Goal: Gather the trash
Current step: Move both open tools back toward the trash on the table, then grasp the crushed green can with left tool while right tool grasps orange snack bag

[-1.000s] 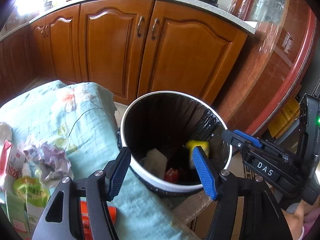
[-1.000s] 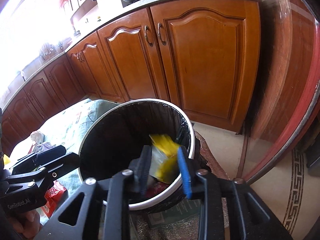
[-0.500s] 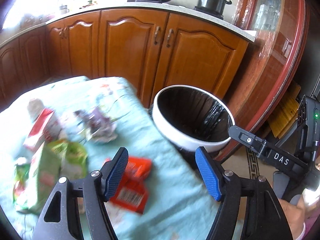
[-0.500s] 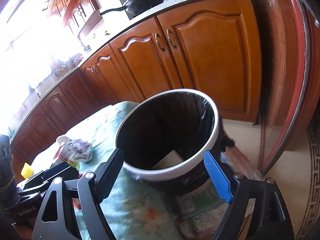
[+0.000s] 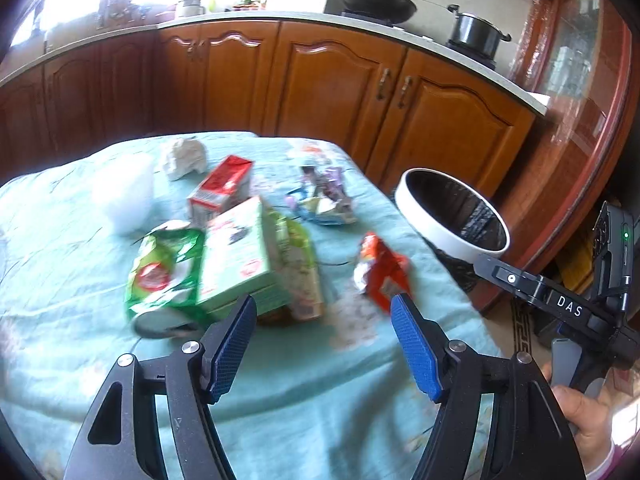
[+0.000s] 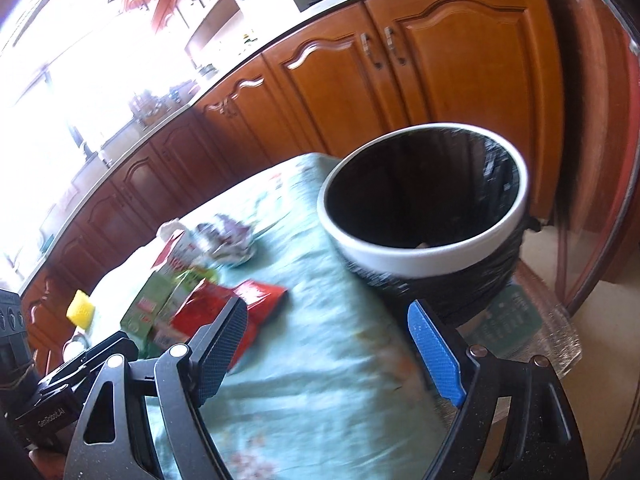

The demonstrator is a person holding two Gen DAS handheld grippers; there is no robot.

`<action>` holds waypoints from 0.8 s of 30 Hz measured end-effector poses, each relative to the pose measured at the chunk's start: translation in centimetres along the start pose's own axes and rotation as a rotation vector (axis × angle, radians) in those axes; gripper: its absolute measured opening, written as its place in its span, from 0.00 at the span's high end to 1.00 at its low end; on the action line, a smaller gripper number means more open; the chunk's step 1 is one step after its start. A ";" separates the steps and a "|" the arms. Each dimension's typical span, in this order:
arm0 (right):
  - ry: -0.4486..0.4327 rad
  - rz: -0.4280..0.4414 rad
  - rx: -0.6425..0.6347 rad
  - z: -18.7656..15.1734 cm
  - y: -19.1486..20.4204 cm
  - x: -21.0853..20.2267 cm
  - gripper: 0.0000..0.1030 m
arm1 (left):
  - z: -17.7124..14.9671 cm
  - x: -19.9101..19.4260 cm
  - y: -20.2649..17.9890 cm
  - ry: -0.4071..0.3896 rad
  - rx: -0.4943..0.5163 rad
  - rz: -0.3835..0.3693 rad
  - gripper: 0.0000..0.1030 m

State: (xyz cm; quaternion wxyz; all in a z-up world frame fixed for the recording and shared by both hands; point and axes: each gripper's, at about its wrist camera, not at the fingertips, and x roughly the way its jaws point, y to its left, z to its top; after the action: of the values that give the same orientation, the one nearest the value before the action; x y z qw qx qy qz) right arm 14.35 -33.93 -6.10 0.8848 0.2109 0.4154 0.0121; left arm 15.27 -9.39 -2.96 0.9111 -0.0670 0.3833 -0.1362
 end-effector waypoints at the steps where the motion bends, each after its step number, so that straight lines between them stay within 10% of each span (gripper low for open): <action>1: 0.005 0.005 -0.006 -0.3 0.5 0.1 0.18 | -0.3 -0.4 0.6 0.000 -0.014 0.003 0.33; 24: 0.101 0.055 -0.128 -3.0 7.5 4.2 0.18 | -0.9 -0.7 7.1 0.032 -0.126 0.136 0.33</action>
State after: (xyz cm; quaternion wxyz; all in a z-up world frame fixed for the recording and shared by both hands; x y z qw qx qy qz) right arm 16.08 -25.18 -7.97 0.8736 0.1642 0.4520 0.0737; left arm 15.53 -2.46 -4.71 0.9060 -0.0958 0.4091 -0.0507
